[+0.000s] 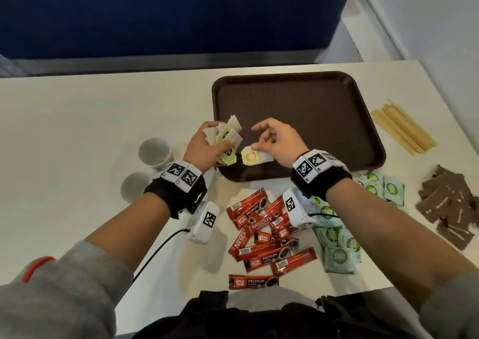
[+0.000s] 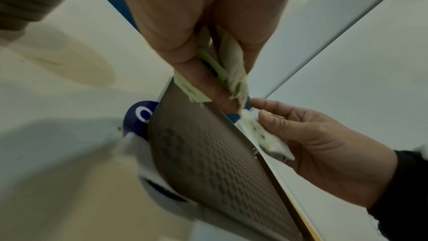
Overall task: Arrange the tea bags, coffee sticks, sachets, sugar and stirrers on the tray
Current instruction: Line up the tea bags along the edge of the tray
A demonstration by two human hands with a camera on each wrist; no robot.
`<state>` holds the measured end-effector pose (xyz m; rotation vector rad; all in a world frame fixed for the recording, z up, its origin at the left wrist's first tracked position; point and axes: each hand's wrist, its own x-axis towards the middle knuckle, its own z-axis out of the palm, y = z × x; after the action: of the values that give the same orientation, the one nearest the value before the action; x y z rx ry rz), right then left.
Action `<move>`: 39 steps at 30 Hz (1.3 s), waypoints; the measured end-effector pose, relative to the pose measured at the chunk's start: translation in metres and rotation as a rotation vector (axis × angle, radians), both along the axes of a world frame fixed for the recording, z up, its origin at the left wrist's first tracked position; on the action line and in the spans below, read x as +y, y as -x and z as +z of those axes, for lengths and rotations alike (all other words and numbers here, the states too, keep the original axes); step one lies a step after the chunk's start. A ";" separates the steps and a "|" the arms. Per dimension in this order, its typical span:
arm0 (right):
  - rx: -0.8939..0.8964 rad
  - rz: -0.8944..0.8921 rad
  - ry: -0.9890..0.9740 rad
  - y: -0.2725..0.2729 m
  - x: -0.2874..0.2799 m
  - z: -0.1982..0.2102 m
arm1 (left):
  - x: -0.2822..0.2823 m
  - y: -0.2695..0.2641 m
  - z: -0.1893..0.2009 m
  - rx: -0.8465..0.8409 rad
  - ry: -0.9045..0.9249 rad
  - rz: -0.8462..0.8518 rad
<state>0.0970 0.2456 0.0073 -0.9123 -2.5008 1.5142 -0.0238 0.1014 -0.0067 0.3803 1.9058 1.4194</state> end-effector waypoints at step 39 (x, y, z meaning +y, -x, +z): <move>-0.118 -0.137 -0.070 0.151 0.108 -0.043 | 0.102 0.088 -0.018 0.175 0.145 0.288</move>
<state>-0.0539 0.3535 -0.0353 -1.1674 -2.4928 1.3617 -0.1115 0.2030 -0.0246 0.1688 2.2636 1.4559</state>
